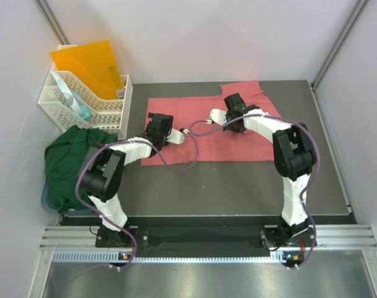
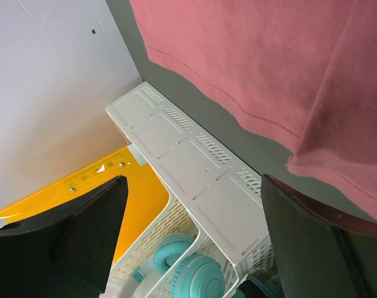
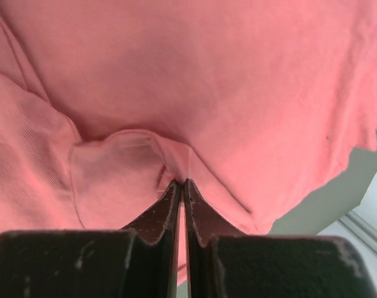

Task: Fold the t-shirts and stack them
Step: Fold the flattened tshirt in 1/3 of the way, then grap the side of the flattened tshirt furthest away from the robot with both arms

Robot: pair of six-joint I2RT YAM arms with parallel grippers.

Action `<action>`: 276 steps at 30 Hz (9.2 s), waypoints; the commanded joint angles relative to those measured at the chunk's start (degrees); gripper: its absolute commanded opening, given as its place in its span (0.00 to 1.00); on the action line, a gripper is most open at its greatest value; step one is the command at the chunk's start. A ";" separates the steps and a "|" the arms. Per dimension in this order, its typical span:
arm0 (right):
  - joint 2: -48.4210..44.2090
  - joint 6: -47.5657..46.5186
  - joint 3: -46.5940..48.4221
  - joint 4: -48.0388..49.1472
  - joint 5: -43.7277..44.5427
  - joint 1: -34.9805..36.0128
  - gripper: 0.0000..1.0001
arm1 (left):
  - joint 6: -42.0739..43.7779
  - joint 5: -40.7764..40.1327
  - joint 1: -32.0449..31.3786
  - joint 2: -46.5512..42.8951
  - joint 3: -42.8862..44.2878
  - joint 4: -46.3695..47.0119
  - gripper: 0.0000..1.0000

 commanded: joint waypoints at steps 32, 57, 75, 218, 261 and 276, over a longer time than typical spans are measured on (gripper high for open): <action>-1.16 -0.16 7.53 2.37 2.14 2.89 0.45 | -1.01 0.74 -0.84 1.96 3.98 1.79 0.92; 1.55 0.82 10.02 -16.24 -11.76 -5.82 0.00 | 0.22 0.92 -0.84 2.83 5.74 1.00 0.92; 6.83 3.36 10.36 -0.86 -1.22 -5.47 0.00 | 0.14 1.09 -0.75 3.27 6.53 0.47 0.92; 21.85 38.25 41.12 -5.52 -23.54 -21.29 0.68 | -44.95 22.37 14.89 25.77 49.86 -35.74 0.81; 25.99 45.73 41.92 1.43 -23.54 -19.88 0.65 | -11.82 34.75 19.38 41.68 76.22 -69.31 0.75; 27.74 45.02 42.71 2.48 -20.82 -19.88 0.64 | -16.48 38.89 19.29 42.21 73.68 -72.92 0.01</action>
